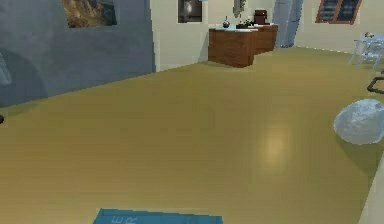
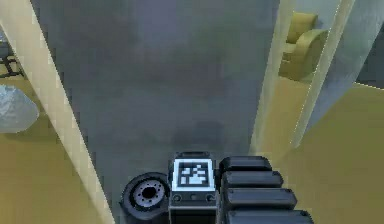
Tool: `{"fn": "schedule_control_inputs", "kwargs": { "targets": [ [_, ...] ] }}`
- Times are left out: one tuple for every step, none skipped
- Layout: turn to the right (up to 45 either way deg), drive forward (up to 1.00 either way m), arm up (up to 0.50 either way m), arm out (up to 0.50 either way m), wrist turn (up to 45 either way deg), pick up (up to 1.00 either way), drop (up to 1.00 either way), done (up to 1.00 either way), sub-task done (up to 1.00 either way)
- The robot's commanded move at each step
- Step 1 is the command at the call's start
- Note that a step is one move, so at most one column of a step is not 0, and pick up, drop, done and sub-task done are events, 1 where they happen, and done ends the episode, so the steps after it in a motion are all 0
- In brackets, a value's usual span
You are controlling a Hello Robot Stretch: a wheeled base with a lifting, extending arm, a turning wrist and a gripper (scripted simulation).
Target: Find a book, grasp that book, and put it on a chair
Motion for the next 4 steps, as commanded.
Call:
{"fn": "schedule_control_inputs", "kwargs": {
  "targets": [
    [0.0, 0.35, 0.0, 0.0, 0.0, 0.0, 0.0, 0.0, 0.0],
    [33.0, 0.0, 0.0, 0.0, 0.0, 0.0, 0.0, 0.0, 0.0],
    [0.0, 1.0, 0.0, 0.0, 0.0, 0.0, 0.0, 0.0, 0.0],
    [0.0, 1.0, 0.0, 0.0, 0.0, 0.0, 0.0, 0.0, 0.0]
  ]
}}
